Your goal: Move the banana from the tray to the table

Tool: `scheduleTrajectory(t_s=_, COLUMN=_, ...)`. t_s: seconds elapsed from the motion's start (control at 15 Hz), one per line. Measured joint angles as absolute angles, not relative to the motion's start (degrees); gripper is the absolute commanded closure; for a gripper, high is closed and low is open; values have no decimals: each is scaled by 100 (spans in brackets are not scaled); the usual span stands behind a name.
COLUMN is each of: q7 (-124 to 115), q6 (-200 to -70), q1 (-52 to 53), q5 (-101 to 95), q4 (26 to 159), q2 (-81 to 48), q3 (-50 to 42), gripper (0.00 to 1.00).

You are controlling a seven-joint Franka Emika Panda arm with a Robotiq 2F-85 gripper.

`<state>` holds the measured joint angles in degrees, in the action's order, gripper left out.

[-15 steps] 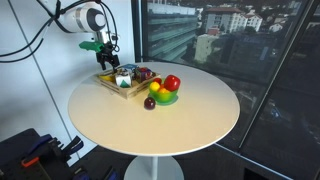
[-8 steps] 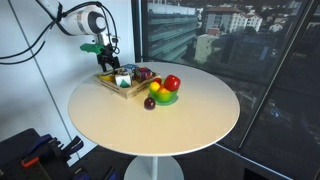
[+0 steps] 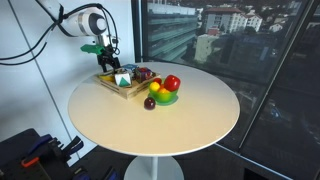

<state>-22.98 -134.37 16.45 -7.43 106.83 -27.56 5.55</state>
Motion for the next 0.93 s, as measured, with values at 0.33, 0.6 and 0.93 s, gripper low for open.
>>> scheduleTrajectory(t_s=0.33, q7=-2305, q6=-13437, q1=1692, q5=-743, q4=10601, q2=-2754, q3=551, gripper=0)
scheduleTrajectory(t_s=0.6, q7=-2309, q6=-13437, q1=1715, q5=-743, q4=10524, q2=-2755, q3=549, gripper=0)
scheduleTrajectory(t_s=0.93, q7=-2309, q6=-13434, q1=1767, q5=-743, q4=10477, q2=-2762, q3=547, gripper=0)
